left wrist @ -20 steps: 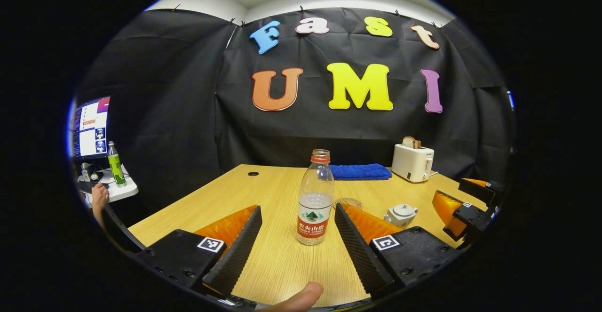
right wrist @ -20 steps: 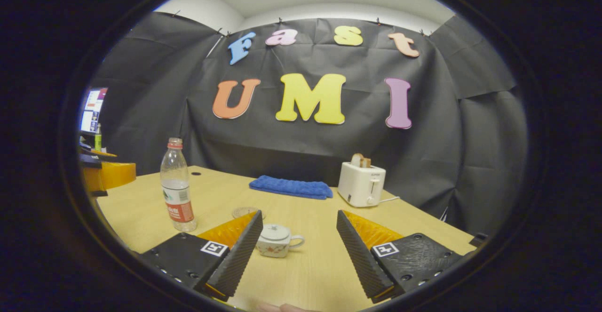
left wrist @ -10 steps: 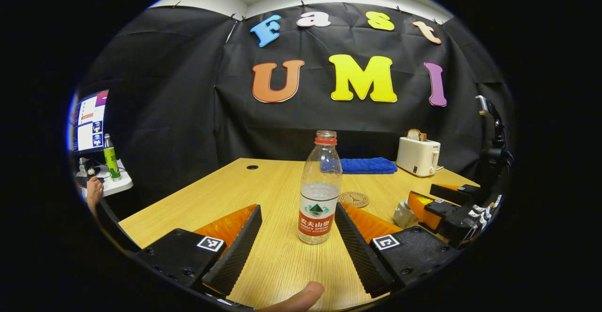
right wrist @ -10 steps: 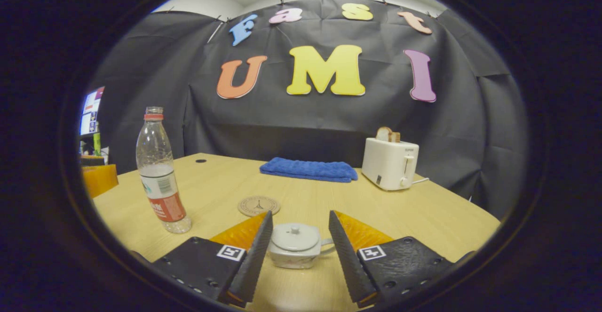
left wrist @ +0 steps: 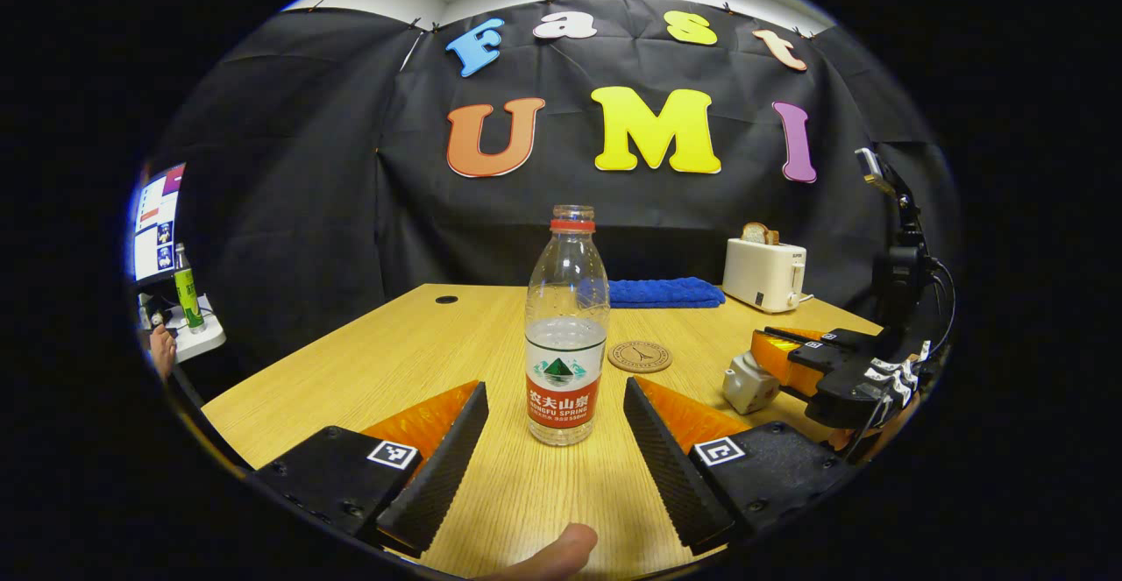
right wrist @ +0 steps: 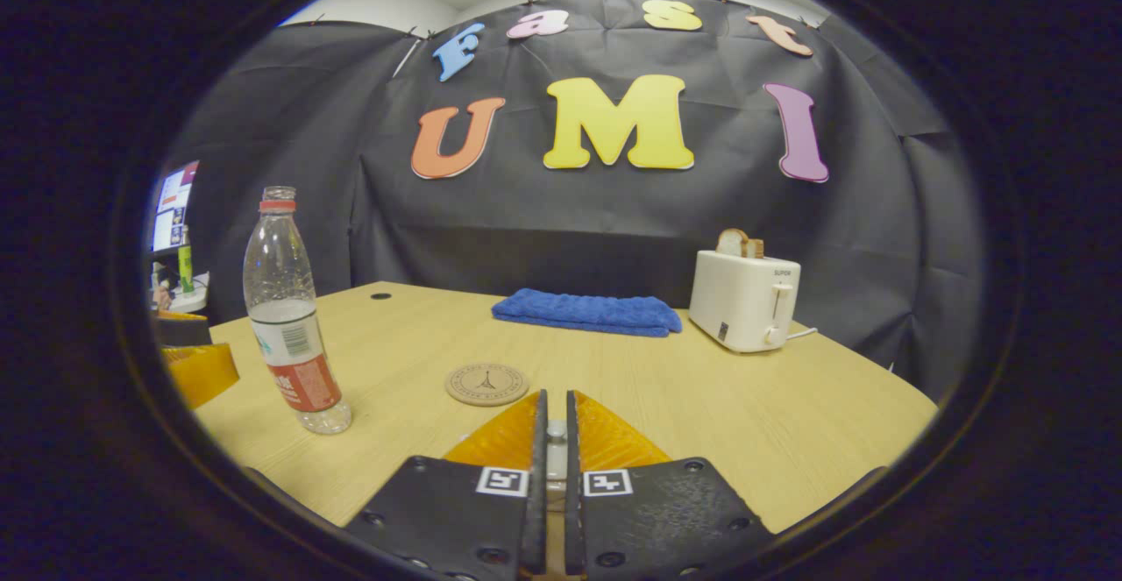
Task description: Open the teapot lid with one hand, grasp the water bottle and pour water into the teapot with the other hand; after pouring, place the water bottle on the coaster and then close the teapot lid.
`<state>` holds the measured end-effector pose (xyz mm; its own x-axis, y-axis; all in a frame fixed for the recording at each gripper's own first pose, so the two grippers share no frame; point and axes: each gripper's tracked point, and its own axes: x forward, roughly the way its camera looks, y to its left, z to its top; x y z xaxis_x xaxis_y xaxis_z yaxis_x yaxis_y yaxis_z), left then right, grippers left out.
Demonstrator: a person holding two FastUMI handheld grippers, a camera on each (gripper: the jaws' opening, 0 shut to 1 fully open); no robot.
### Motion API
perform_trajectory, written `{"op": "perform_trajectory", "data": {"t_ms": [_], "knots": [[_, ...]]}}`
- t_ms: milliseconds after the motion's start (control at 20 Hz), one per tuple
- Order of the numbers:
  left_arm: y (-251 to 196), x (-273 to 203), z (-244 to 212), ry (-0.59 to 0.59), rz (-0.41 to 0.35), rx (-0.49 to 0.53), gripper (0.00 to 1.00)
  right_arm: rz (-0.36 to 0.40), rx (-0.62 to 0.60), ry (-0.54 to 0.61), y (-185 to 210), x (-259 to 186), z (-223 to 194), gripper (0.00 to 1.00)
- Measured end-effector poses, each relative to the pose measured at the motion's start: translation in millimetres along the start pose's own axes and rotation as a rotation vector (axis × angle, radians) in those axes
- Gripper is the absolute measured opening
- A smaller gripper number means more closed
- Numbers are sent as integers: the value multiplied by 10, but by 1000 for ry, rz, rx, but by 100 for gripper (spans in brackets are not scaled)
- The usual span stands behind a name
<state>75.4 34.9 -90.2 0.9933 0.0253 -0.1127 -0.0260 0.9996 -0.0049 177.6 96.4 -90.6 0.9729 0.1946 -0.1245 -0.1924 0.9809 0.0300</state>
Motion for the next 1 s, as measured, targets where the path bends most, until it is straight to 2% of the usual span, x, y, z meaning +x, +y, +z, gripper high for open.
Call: {"op": "perform_trajectory", "data": {"t_ms": [100,150,250,450,650,1000], "knots": [[-22,38,-46,9,-6,-9,99,3,-7,3,14,41,-10,8],[-27,58,-69,12,-7,-13,99,4,-14,-4,12,15,5,1],[-17,85,-77,4,-1,-20,98,13,-32,-3,14,2,8,1],[-14,176,-14,-31,-7,-33,98,36,15,-11,29,-15,74,1],[-7,309,-39,-21,-17,-52,99,32,10,-64,-23,-124,281,0],[-54,646,77,-74,-50,-12,98,28,44,-110,-213,-299,432,1]]}}
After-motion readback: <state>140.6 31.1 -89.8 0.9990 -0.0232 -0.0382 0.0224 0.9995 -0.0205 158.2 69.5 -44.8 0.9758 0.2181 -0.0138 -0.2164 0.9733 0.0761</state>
